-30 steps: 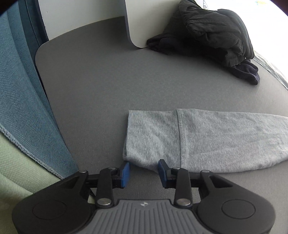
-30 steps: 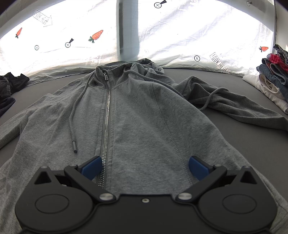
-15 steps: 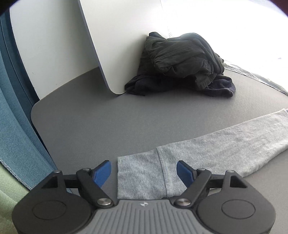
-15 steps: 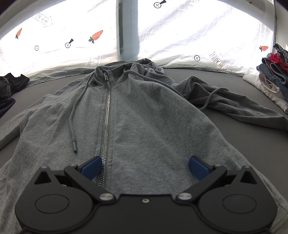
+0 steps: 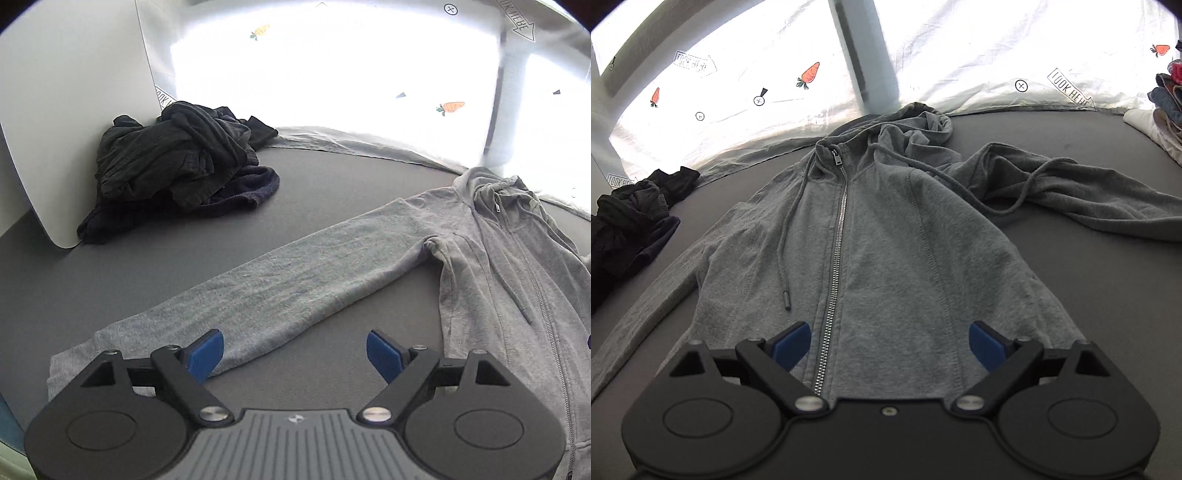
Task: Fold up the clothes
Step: 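Lay the sleeve flat with the left gripper and release it, then grasp the hoodie sleeve cuff with the right gripper and lift it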
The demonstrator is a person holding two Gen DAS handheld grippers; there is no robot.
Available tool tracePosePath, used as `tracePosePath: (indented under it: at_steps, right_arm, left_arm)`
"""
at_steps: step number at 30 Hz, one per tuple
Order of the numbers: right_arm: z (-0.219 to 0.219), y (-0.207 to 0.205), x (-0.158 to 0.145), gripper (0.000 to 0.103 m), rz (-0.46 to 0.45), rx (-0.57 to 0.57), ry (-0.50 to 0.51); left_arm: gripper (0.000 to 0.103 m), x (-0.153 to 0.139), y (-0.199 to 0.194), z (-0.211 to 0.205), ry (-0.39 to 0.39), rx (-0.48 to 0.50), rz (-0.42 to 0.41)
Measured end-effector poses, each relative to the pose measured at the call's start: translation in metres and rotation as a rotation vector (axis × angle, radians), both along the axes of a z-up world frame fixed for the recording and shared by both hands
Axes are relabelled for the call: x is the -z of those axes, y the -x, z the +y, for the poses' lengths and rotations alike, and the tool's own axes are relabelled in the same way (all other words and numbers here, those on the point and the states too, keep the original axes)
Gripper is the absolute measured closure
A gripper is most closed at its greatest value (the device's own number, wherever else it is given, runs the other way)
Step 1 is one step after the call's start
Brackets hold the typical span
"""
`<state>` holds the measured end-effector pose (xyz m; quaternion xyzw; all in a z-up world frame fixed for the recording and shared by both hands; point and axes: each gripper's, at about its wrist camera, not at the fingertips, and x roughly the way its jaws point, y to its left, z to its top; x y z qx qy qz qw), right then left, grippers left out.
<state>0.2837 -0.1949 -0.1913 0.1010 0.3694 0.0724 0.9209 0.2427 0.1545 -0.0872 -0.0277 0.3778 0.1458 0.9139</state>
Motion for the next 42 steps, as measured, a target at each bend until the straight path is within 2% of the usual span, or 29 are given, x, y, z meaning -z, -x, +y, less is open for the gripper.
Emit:
tracePosePath:
  at_steps: [3,5,6,10,12,13,14,17,20,22,23,24,26,28,33,37,39,40,41,42]
  right_arm:
    - [-0.045,0.016,-0.014,0.012,-0.055,-0.010,0.026]
    - [-0.077,0.023,-0.018,0.020,-0.075,0.004,0.056]
    - [-0.095,0.025,-0.019,0.020,-0.080,0.017,0.075]
    - [-0.167,0.032,-0.017,0.023,-0.086,0.065,0.144]
    - [-0.200,0.032,-0.014,0.034,-0.056,0.086,0.152]
    - [-0.217,0.031,-0.012,0.048,-0.039,0.096,0.154]
    - [-0.231,0.031,-0.011,0.052,-0.024,0.108,0.157]
    - [-0.271,0.027,-0.004,0.054,0.022,0.167,0.167]
    - [-0.302,0.020,0.002,0.061,0.051,0.195,0.148]
    - [-0.315,0.013,0.005,0.061,0.056,0.206,0.147]
    - [-0.320,0.009,0.007,0.061,0.052,0.211,0.146]
    - [-0.325,0.004,0.008,0.061,0.049,0.217,0.145]
    - [-0.332,-0.009,0.010,0.057,0.039,0.214,0.155]
    - [-0.336,-0.026,0.012,0.051,0.024,0.185,0.172]
    - [-0.343,-0.065,0.023,0.051,0.040,0.131,0.173]
    - [-0.340,-0.080,0.029,0.052,0.056,0.048,0.196]
    - [-0.335,-0.082,0.030,0.060,0.064,-0.012,0.227]
    - [-0.332,-0.083,0.030,0.069,0.063,-0.037,0.245]
    - [-0.330,-0.084,0.028,0.085,0.059,-0.059,0.264]
    - [-0.327,-0.084,0.027,0.092,0.055,-0.082,0.282]
  left_arm:
    - [0.010,0.003,-0.005,-0.057,-0.004,0.095,0.013]
    - [0.010,0.009,-0.006,-0.097,-0.004,0.155,0.033]
    - [0.010,0.013,-0.007,-0.114,-0.006,0.176,0.045]
    - [0.010,0.029,-0.012,-0.175,0.012,0.205,0.099]
    - [0.010,0.037,-0.016,-0.196,0.035,0.202,0.129]
    - [0.010,0.041,-0.019,-0.206,0.044,0.200,0.149]
    - [0.010,0.046,-0.023,-0.217,0.045,0.197,0.173]
    - [0.010,0.055,-0.031,-0.241,0.032,0.194,0.230]
    - [0.010,0.065,-0.038,-0.252,0.038,0.170,0.286]
    - [0.008,0.073,-0.044,-0.254,0.055,0.136,0.323]
    - [0.003,0.075,-0.047,-0.252,0.068,0.115,0.331]
    - [0.003,0.076,-0.050,-0.250,0.076,0.102,0.337]
    - [0.001,0.078,-0.058,-0.246,0.096,0.082,0.358]
    - [0.000,0.080,-0.066,-0.244,0.117,0.076,0.383]
    - [0.000,0.080,-0.078,-0.243,0.130,0.105,0.431]
    - [0.000,0.080,-0.080,-0.242,0.135,0.115,0.450]
    - [0.000,0.080,-0.081,-0.242,0.137,0.115,0.452]
    - [0.000,0.080,-0.081,-0.242,0.138,0.115,0.452]
    - [0.000,0.080,-0.081,-0.242,0.138,0.116,0.450]
    - [0.000,0.079,-0.081,-0.243,0.138,0.116,0.448]
